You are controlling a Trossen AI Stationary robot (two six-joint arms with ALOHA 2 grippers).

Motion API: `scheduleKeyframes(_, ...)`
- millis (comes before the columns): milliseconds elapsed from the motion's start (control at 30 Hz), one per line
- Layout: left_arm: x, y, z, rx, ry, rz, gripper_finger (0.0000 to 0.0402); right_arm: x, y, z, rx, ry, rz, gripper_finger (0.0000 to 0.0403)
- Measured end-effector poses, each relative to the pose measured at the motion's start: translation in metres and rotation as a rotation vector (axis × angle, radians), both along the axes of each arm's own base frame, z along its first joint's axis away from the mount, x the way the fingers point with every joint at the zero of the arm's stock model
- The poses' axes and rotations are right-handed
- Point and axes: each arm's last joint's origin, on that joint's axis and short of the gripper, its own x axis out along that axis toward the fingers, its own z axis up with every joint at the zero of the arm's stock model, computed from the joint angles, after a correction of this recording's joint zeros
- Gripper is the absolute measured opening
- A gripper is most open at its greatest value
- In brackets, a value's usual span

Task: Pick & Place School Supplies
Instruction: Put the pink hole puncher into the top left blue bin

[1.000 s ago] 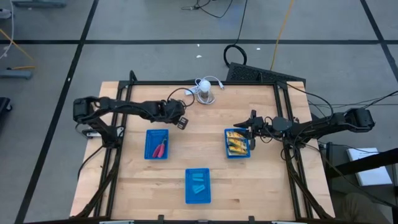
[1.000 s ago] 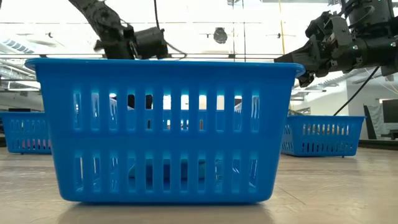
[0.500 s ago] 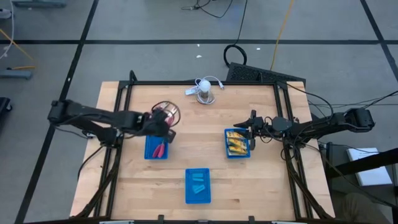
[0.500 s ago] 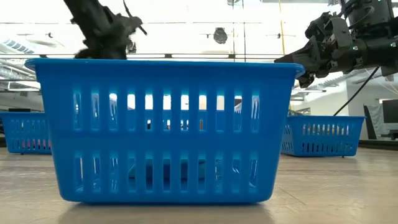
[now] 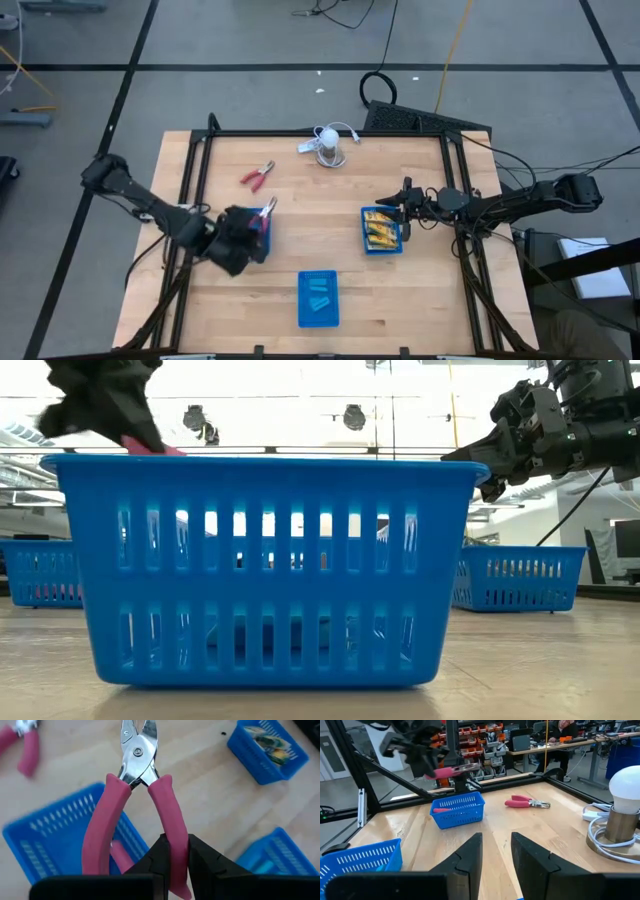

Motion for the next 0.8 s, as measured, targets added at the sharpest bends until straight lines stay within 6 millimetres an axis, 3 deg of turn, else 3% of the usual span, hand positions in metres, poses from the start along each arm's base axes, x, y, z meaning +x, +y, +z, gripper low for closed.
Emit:
scheduleKeyframes(400, -0.024, -0.037, -0.024, -0.102, 0.065, 0.179, 0.0043, 0.0, 0.0, 0.001, 0.0, -0.008, 0.003, 0.0093)
scheduleKeyframes(800, -0.016, -0.046, -0.037, -0.12, 0.064, 0.211, 0.0043, 0.0, 0.0, 0.002, 0.026, -0.019, 0.003, 0.0093)
